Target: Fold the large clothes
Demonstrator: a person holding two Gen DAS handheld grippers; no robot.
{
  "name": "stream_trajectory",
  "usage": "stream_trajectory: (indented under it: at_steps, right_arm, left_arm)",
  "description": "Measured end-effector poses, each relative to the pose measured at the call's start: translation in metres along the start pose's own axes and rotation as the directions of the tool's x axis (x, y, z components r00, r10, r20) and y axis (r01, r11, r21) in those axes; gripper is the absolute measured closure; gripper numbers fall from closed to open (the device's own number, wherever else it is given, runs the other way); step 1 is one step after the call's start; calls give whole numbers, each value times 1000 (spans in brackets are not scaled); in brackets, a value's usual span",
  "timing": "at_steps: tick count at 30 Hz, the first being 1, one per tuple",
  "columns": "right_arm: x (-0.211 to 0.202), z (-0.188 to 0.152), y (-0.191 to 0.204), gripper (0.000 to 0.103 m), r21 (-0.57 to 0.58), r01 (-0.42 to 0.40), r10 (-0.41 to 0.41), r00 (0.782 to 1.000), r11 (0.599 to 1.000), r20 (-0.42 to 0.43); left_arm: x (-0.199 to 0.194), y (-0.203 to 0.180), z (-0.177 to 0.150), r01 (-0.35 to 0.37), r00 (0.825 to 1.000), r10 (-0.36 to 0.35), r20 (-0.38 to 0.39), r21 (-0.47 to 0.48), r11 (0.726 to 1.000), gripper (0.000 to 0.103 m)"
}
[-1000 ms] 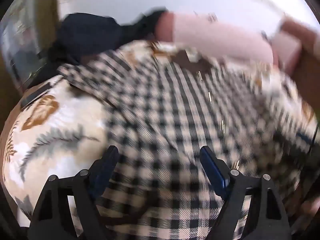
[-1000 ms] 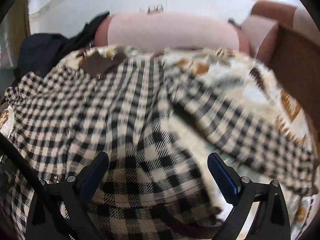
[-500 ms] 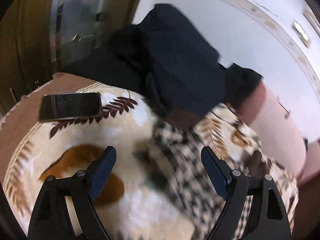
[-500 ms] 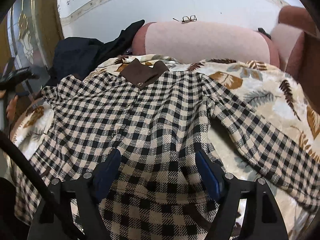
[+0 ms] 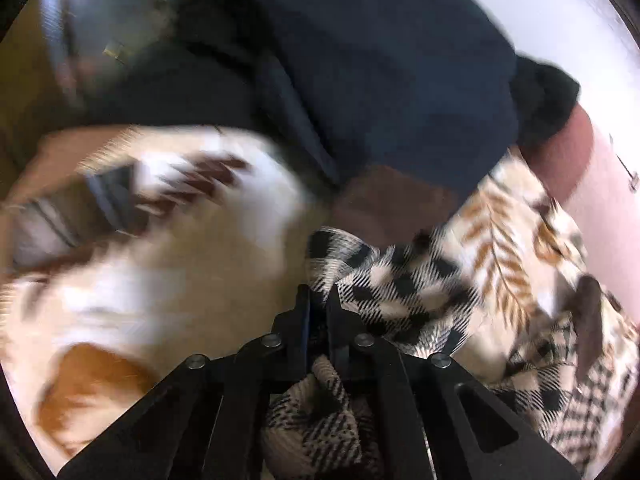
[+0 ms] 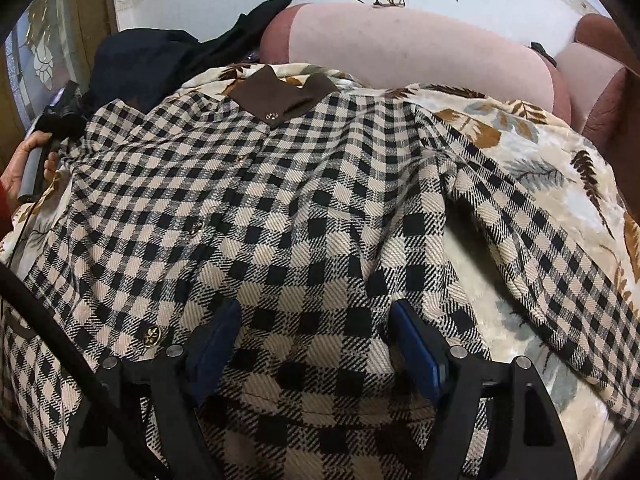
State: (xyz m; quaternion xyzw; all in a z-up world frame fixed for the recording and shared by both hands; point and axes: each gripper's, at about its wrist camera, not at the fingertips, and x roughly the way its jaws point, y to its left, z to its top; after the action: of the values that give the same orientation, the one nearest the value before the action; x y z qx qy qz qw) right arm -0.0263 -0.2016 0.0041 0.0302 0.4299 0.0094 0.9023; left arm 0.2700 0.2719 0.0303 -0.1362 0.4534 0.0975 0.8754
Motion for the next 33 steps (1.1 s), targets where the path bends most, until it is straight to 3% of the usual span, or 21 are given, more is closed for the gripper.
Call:
stream_trajectory:
  at_steps: [3, 6, 10, 12, 14, 17, 20, 25, 28, 31, 33]
  right_arm:
    - [-2, 0, -2, 22, 11, -5, 5, 1000, 1000, 6]
    - [-3, 0, -2, 22, 17, -1, 1, 1000, 1000, 11]
    - [-10, 1, -2, 22, 28, 4, -5, 1000, 1000, 31]
    - [-18, 4, -4, 22, 40, -1, -1, 999, 999, 50]
    - [-27, 6, -5, 22, 48, -5, 1, 998, 999, 70]
    - [-37, 8, -5, 20, 53, 6, -11, 995, 999, 98]
    - [-44, 8, -6, 19, 60, 32, -38, 994, 998, 104]
    - [-51, 8, -12, 19, 76, 119, -126, 988, 990, 89]
    - [-61, 8, -13, 18, 72, 172, -179, 978, 982, 109]
    - [-75, 6, -11, 11, 58, 254, -260, 954, 966, 151]
    - [-82, 5, -10, 8, 60, 321, -327, 927, 945, 183]
  left_arm:
    - [-47, 15, 1, -138, 982, 135, 134, 16, 990, 97]
    - [-86, 33, 6, -302, 926, 292, 240, 4, 953, 96]
    - [-121, 69, 5, -343, 902, 356, 245, -93, 935, 93]
    - [-141, 73, -7, -360, 887, 371, 275, -89, 929, 91]
    - [-161, 64, -25, -352, 883, 355, 307, -65, 934, 73]
    - [-196, 39, -65, -291, 887, 275, 370, -15, 957, 47]
    - [-227, 0, -113, -206, 903, 156, 399, 85, 975, 36]
    - [-249, -68, -197, -26, 943, -44, 329, 207, 978, 33]
    - [-234, -107, -238, 118, 969, -164, 184, 235, 965, 33]
    - [-216, -133, -269, 153, 977, -191, 93, 314, 937, 33]
    - [-207, -144, -286, 144, 979, -187, 85, 367, 919, 33]
